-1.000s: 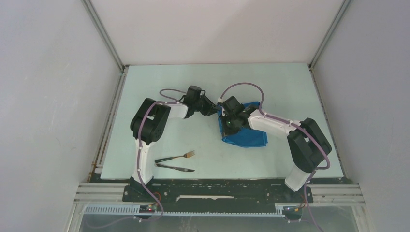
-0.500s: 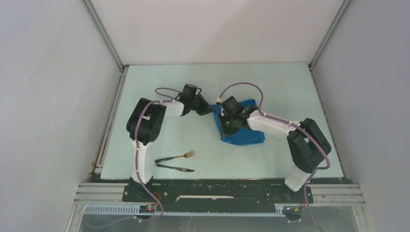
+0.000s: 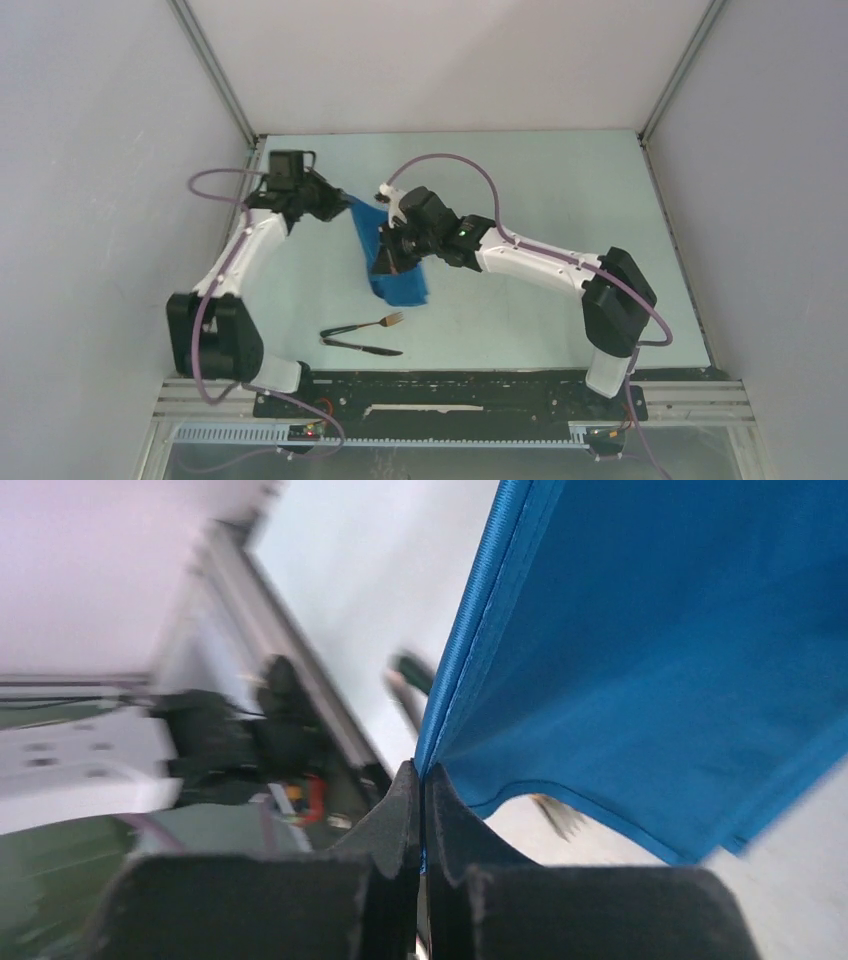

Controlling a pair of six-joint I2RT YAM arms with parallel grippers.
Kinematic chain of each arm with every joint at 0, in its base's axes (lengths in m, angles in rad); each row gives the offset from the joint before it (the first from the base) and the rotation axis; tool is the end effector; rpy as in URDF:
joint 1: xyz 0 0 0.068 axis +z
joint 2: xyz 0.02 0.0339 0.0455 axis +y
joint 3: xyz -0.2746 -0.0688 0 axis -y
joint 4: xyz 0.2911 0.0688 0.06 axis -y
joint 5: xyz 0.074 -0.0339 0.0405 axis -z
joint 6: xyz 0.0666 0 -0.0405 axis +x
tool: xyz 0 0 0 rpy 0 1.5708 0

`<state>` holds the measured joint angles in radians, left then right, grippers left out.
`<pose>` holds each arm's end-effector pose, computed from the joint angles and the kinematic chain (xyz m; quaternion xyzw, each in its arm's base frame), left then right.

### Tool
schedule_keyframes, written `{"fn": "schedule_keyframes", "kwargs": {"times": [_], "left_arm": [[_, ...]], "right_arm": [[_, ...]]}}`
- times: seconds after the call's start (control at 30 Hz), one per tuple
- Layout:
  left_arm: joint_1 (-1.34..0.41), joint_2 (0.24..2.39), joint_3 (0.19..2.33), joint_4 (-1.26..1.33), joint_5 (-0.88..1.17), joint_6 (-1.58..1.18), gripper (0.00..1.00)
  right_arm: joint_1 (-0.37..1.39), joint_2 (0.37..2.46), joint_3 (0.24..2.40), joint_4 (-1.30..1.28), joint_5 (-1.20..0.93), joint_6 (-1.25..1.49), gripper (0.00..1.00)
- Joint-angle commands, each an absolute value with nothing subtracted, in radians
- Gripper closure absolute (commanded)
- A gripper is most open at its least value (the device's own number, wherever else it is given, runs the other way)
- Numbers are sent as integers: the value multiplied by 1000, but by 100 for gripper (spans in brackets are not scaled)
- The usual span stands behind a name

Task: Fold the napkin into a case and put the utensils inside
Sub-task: Turn over the upper triangle folded napkin at the center of the board.

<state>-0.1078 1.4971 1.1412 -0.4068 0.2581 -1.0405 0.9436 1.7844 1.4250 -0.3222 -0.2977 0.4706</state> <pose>0.3895 -0.0592 0.2466 -0.3648 0.8372 -0.3111 0.2631 0.2651 0.3991 0.2489 -0.2712 0.8530 0.3781 0.2364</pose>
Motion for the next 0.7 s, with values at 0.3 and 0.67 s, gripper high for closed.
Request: {"fn": "schedule_keyframes", "kwargs": {"times": [0.3,0.67], "left_arm": [[-212,1641,1506,-523,-53,-873,100],[-409,2291,2082,-465,6,-852,100]], "right_arm": [[762,1833,1230,315,-841,860,100],[478,1903,902,454,-943,781,100]]}}
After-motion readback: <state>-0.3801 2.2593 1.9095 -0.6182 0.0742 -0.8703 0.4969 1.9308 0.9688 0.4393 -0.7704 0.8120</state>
